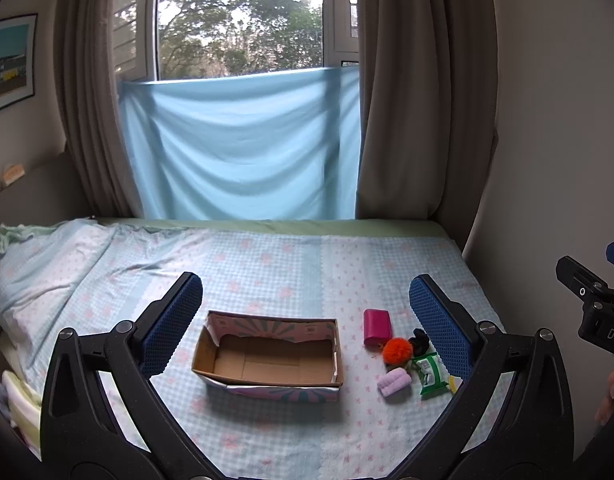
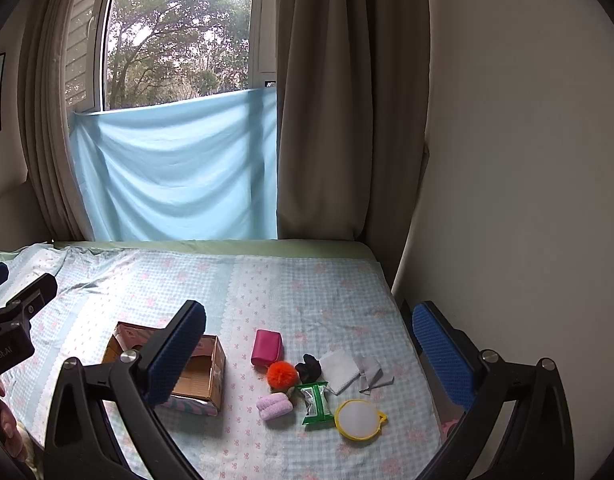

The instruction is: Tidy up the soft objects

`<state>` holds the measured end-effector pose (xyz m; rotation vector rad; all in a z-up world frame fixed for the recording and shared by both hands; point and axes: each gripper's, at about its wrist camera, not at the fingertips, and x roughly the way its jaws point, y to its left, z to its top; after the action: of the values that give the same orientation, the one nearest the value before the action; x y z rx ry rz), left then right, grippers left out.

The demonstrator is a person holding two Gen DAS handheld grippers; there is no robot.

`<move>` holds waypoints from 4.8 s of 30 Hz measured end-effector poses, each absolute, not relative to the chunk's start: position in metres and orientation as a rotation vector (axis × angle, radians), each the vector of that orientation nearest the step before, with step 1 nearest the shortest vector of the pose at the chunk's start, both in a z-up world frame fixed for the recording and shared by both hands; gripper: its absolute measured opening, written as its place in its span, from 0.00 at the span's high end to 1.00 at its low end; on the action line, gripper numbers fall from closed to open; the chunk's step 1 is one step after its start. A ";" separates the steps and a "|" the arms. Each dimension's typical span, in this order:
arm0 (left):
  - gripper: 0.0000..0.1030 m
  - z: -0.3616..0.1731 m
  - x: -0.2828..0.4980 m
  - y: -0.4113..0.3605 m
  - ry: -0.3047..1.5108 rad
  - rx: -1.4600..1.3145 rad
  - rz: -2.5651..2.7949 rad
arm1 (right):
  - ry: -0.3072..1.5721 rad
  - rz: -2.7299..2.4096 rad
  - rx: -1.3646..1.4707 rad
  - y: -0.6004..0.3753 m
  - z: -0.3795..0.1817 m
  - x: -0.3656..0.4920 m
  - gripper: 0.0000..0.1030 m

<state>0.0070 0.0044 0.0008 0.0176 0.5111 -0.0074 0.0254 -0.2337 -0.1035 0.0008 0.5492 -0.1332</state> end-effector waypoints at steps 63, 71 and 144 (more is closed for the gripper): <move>0.00 -0.360 0.346 -0.177 1.278 0.162 -0.269 | 1.095 -0.601 0.425 -0.383 -0.428 0.136 0.00; 0.01 -0.442 0.366 -0.188 1.357 0.191 -0.240 | 1.192 -0.641 0.499 -0.398 -0.505 0.140 0.00; 0.56 -0.224 0.195 0.124 1.195 -0.023 -0.050 | 1.166 0.145 0.276 -0.091 -0.214 0.174 0.86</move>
<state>0.1948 0.1244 -0.2241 -0.0231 1.1954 -0.0495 0.1740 -0.0910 -0.2142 0.2761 1.1657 0.1447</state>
